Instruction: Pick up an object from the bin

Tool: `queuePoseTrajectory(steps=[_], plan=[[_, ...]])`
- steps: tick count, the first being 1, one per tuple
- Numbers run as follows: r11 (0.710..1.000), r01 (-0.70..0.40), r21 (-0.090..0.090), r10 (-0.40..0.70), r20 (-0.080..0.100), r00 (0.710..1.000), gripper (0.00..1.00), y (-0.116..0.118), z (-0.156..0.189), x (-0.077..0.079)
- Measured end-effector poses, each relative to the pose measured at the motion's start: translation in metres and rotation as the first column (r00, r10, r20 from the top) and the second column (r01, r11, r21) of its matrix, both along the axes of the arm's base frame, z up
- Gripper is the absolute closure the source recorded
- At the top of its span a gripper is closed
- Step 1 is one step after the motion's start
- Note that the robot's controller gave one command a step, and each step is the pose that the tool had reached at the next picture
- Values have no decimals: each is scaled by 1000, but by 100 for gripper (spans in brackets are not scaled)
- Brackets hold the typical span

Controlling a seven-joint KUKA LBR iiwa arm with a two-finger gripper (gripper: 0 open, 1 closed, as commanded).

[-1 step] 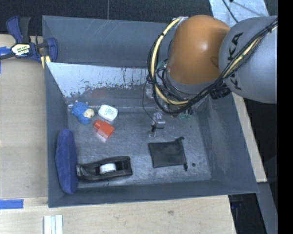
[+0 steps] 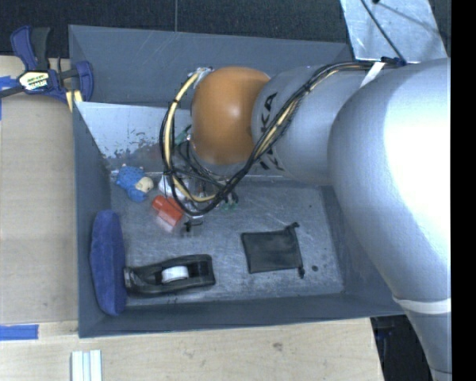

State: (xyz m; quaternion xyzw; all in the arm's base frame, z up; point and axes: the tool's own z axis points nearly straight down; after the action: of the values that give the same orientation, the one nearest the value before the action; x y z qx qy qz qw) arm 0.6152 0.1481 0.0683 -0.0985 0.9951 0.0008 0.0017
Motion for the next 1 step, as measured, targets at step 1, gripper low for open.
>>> queuePoseTrajectory(steps=[1], plan=[[1000, 3, 1, -3, 3, 1000, 100, -1, 5, 1]])
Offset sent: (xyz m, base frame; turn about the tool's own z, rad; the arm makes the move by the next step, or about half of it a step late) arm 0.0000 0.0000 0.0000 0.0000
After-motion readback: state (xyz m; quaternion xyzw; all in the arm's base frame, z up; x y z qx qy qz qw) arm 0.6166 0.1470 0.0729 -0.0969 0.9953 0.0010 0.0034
